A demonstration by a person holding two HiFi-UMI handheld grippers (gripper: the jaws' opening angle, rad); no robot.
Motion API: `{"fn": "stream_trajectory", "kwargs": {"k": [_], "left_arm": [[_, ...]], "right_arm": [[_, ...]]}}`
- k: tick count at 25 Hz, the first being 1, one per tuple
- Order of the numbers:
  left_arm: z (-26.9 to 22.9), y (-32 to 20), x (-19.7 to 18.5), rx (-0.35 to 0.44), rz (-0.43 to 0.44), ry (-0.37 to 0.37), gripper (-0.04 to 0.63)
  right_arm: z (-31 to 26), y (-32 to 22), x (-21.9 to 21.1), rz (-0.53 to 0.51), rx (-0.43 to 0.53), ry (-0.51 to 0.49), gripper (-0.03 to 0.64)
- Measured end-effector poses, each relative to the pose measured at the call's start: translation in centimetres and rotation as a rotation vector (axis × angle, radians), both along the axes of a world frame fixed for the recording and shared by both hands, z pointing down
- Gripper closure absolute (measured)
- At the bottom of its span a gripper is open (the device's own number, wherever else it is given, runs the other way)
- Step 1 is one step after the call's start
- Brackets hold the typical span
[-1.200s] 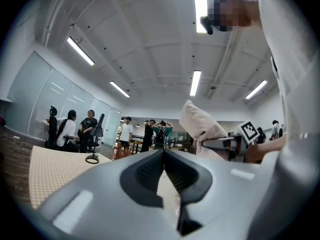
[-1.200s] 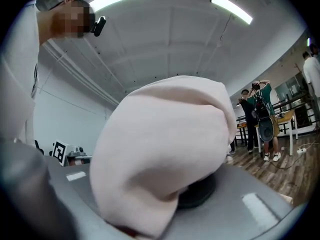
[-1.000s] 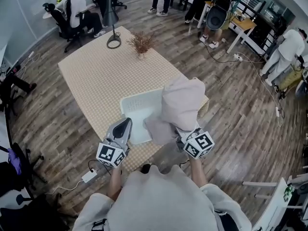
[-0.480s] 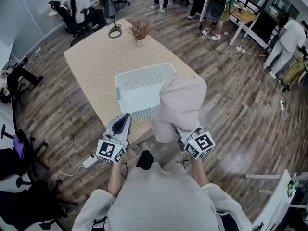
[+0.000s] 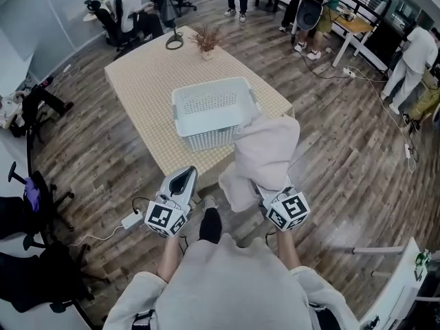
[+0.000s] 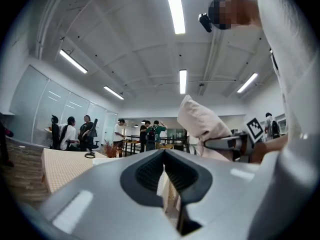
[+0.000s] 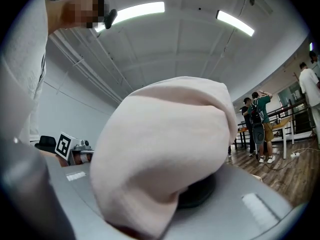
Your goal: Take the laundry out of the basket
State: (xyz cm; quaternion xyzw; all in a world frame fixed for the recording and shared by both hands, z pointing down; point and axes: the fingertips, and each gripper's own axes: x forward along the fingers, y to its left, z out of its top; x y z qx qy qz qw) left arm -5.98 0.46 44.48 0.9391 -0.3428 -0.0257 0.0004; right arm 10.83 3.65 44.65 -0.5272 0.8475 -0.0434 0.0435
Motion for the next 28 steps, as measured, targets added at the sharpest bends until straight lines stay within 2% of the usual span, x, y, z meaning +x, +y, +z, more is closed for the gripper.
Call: {"fn": "stream_trajectory", "kwargs": {"k": [11, 23, 28], "left_arm": [[-0.4, 6.1, -1.0, 0.015, 0.036, 0.004, 0.584], [-0.9, 8.0, -2.0, 0.029, 0.04, 0.005, 0.584], [-0.5, 8.1, -1.7, 0.036, 0.055, 0.01, 0.585]], "right_arm": [[0.6, 6.6, -0.8, 0.042, -0.002, 0.008, 0.483], [0.5, 8.6, -2.0, 0.045, 0.006, 0.042, 0.483], [1.2, 8.8, -1.6, 0.065, 0.001, 0.026, 0.483]]}}
